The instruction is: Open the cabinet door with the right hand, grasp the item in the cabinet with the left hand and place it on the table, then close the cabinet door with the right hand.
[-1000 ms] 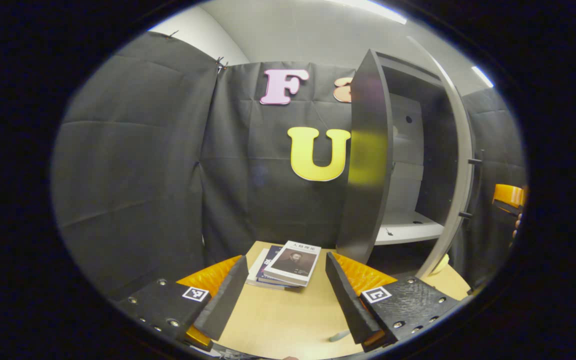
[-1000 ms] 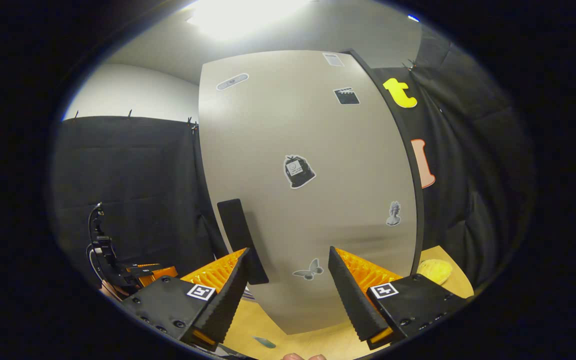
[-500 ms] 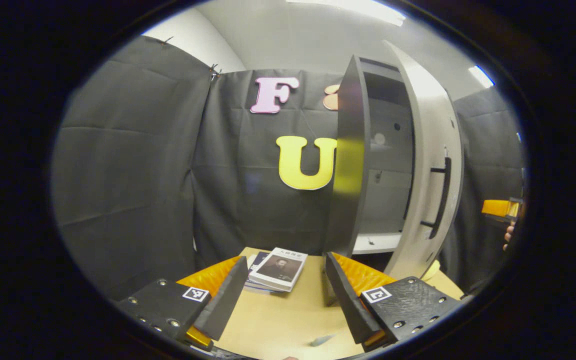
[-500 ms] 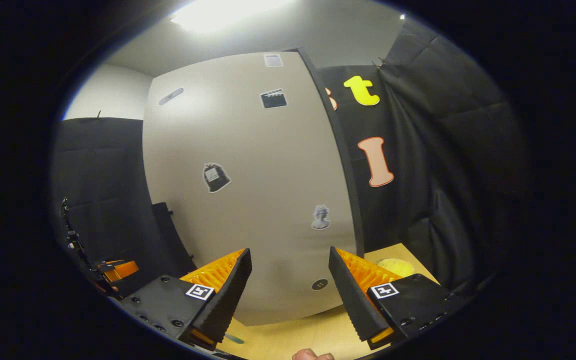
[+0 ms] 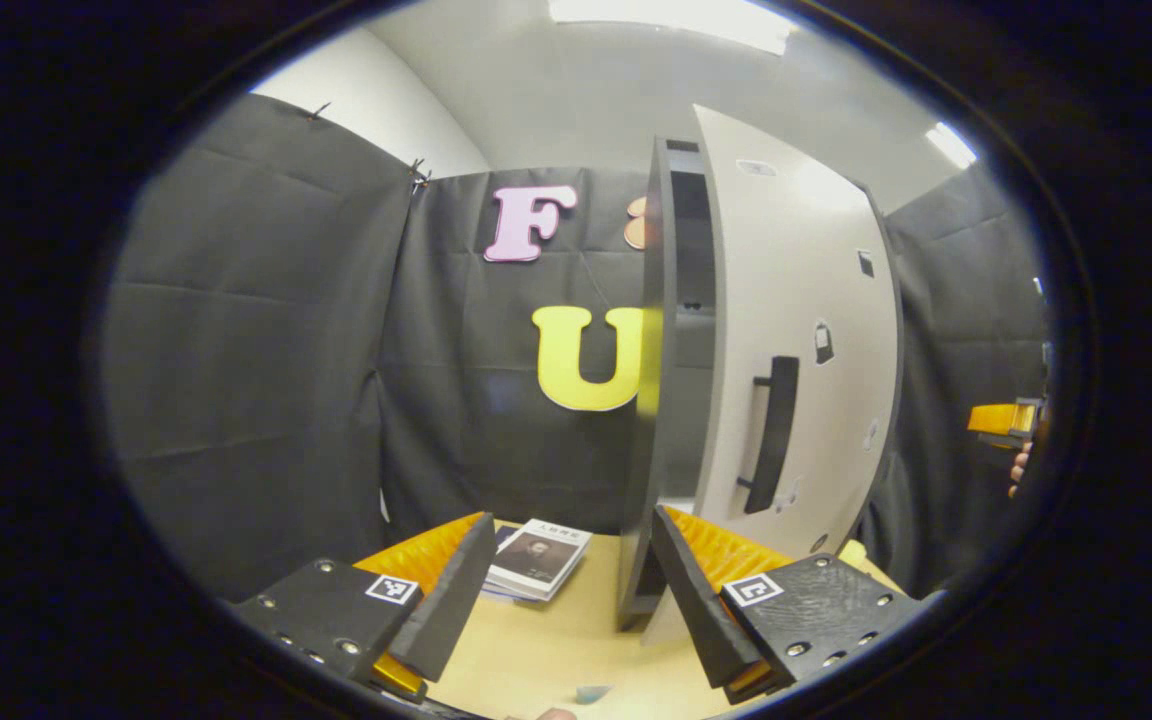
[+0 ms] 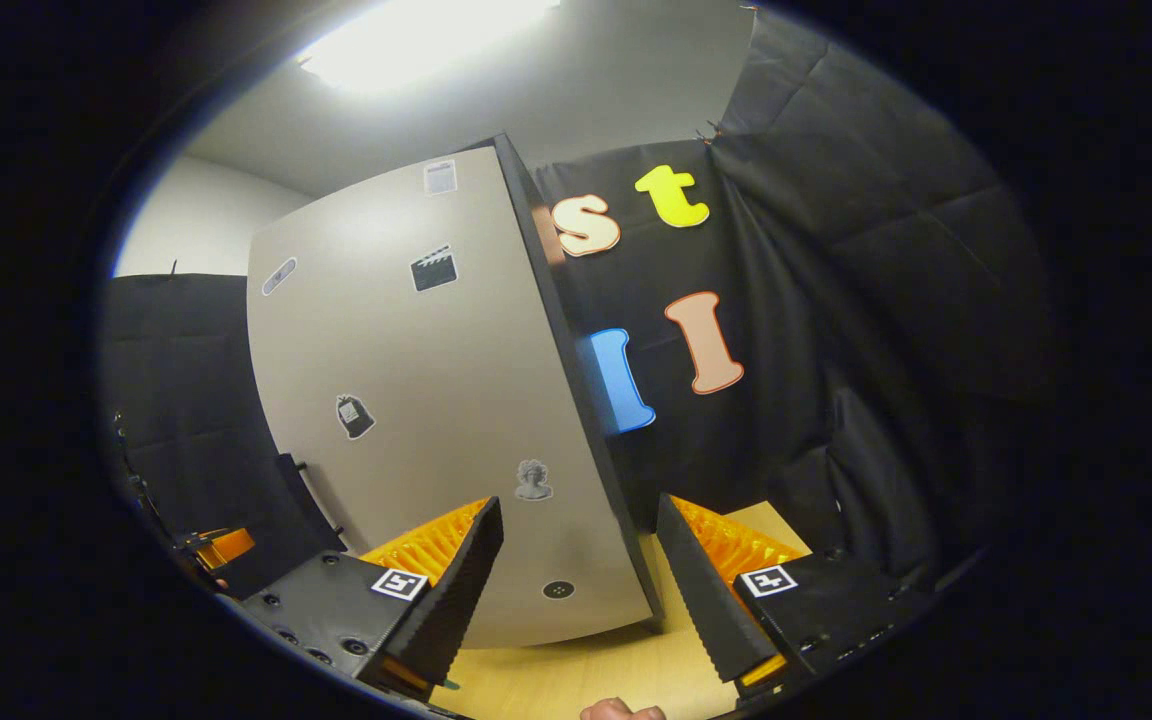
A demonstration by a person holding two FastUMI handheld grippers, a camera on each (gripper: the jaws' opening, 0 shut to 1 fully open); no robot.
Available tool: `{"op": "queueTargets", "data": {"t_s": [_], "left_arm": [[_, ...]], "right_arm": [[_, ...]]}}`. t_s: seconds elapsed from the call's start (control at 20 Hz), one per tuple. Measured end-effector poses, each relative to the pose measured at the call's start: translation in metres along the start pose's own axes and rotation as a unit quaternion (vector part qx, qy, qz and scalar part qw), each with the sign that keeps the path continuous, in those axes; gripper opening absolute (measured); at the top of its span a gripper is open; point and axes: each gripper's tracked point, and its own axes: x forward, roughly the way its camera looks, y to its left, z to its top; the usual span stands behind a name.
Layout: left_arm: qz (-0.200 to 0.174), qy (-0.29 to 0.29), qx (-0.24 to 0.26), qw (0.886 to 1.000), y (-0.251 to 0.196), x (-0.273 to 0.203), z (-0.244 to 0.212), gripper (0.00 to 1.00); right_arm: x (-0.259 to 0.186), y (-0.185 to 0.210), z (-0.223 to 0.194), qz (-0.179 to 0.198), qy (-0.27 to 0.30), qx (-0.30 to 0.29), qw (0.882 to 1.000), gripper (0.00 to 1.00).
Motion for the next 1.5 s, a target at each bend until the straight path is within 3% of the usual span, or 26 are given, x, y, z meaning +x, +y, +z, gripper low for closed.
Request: {"op": "queueTargets", "data": {"t_s": [0.35, 0.55, 0.6, 0.65, 0.7, 0.75, 0.8, 0.9, 1.0, 1.05, 1.1, 1.25, 1.5], "left_arm": [[0.002, -0.03, 0.002, 1.0, -0.035, -0.011, 0.01, 0.92], [-0.036, -0.036, -0.034, 0.998, -0.059, -0.001, 0.009, 0.92], [-0.042, -0.03, -0.044, 0.998, -0.062, 0.002, 0.007, 0.92], [-0.052, -0.028, -0.051, 0.997, -0.066, 0.004, 0.006, 0.98], [-0.058, -0.023, -0.059, 0.996, -0.068, 0.006, 0.006, 0.92], [-0.064, -0.022, -0.068, 0.995, -0.069, 0.007, 0.003, 0.98], [-0.065, -0.019, -0.076, 0.995, -0.069, 0.008, 0.002, 0.92], [-0.065, -0.015, -0.084, 0.994, -0.066, 0.008, 0.0, 0.94], [-0.068, -0.013, -0.082, 0.994, -0.065, 0.008, 0.004, 0.91], [-0.067, -0.013, -0.082, 0.994, -0.065, 0.007, 0.006, 0.95], [-0.068, -0.011, -0.08, 0.994, -0.066, 0.007, 0.009, 0.91], [-0.071, -0.017, -0.061, 0.995, -0.066, 0.011, 0.024, 0.95], [-0.089, -0.025, -0.06, 0.994, -0.071, 0.018, 0.038, 0.92]], "right_arm": [[0.005, -0.037, 0.029, -0.009, -0.034, -0.085, 0.996, 0.98], [0.012, -0.043, 0.027, 0.007, -0.037, -0.097, 0.995, 0.98], [0.017, -0.046, 0.024, 0.003, -0.034, -0.097, 0.995, 0.98], [0.022, -0.051, 0.024, -0.007, -0.031, -0.102, 0.994, 0.98], [0.024, -0.058, 0.021, -0.025, -0.029, -0.114, 0.993, 0.98], [0.023, -0.067, 0.015, -0.045, -0.02, -0.127, 0.991, 0.98], [0.024, -0.071, 0.009, -0.055, -0.011, -0.136, 0.989, 0.98], [0.03, -0.069, -0.004, -0.055, 0.007, -0.124, 0.991, 0.98], [0.034, -0.065, -0.014, -0.048, 0.018, -0.089, 0.995, 0.98], [0.036, -0.062, -0.018, -0.047, 0.022, -0.079, 0.996, 0.98], [0.038, -0.06, -0.021, -0.047, 0.028, -0.08, 0.995, 0.98], [0.046, -0.049, -0.034, -0.042, 0.047, -0.088, 0.994, 0.98], [0.05, -0.016, -0.039, -0.033, 0.044, -0.088, 0.995, 0.98]]}}
